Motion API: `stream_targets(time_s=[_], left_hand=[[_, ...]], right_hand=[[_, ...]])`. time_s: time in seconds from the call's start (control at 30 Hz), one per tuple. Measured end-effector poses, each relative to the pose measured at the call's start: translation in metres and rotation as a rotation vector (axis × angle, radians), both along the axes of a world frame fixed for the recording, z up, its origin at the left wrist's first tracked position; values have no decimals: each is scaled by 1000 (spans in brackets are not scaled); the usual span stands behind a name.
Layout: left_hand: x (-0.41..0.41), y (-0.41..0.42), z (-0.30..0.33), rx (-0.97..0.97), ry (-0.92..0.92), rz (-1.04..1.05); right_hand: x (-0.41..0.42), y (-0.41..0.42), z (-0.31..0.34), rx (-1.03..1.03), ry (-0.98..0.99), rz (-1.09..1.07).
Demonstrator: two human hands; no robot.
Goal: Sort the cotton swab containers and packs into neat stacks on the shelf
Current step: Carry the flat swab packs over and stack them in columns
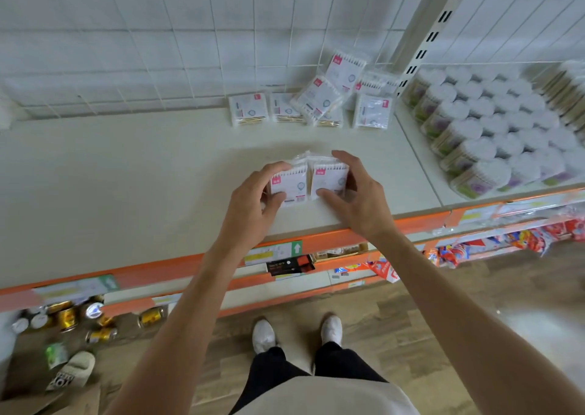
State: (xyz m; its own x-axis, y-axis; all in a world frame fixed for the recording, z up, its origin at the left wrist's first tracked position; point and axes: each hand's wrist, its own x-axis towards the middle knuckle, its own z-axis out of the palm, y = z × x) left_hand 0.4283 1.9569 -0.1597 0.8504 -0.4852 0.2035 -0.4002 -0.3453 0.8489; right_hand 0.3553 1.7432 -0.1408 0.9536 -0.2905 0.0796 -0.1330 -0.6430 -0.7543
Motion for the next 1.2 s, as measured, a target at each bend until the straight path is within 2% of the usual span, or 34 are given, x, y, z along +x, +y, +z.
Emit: stream_targets(time_s=[0.23,0.43,0.83,1.2], left_hand=[[-15,1,15,-14,5,36],[-72,-27,27,-30,12,-100],[-182,-233,46,-59,21,-425],[-261,-396,47,0,31,-607]], right_hand=[[-12,-1,10,108,-6,-11],[-114,-41,23,185,-145,-103],[-269,-182,22,359,-283,-397],[-394,-307,25,311,-295,-623]])
